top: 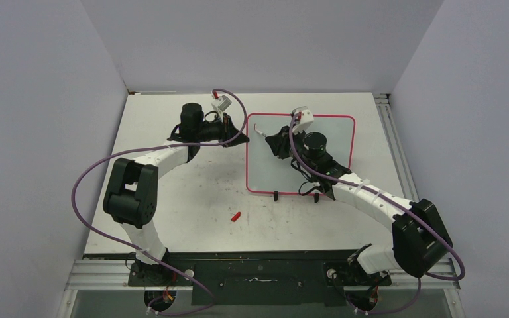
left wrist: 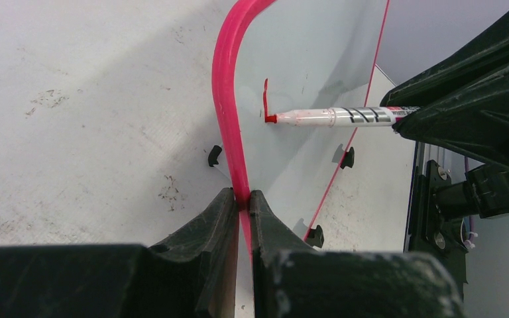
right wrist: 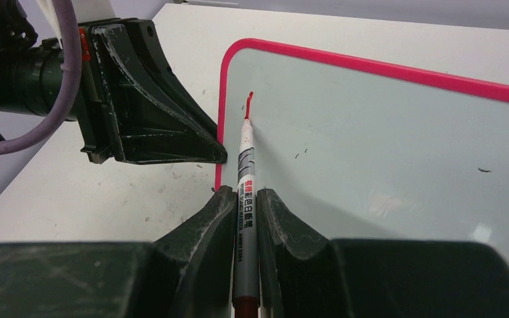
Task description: Write a sentence on the whiteboard
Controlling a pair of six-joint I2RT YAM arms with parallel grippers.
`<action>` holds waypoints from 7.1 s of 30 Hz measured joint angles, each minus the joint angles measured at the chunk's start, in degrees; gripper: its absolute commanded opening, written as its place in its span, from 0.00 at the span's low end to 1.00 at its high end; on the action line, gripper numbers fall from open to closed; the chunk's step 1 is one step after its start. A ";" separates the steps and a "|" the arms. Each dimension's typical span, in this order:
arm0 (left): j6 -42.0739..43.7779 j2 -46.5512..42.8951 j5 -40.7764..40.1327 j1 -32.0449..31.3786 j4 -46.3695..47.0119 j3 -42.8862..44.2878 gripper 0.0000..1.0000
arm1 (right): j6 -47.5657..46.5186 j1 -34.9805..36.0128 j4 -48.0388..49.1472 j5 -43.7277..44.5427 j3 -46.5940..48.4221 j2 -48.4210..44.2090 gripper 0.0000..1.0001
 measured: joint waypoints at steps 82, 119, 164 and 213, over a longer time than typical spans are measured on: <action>0.28 -0.46 -0.98 0.00 0.00 -0.48 0.00 | -0.70 1.88 -0.48 6.47 -0.24 -1.25 0.05; 0.31 -0.76 -0.72 -0.02 -0.02 -0.59 0.00 | -2.78 1.86 -0.11 7.50 -0.74 -2.80 0.05; 1.18 -0.79 -1.44 0.00 -0.09 -0.70 0.00 | -1.51 1.88 0.98 6.58 -6.75 -4.68 0.05; 1.97 -1.53 -0.59 0.00 -0.76 -0.81 0.00 | -3.08 -0.55 -2.27 4.20 -5.42 -7.58 0.05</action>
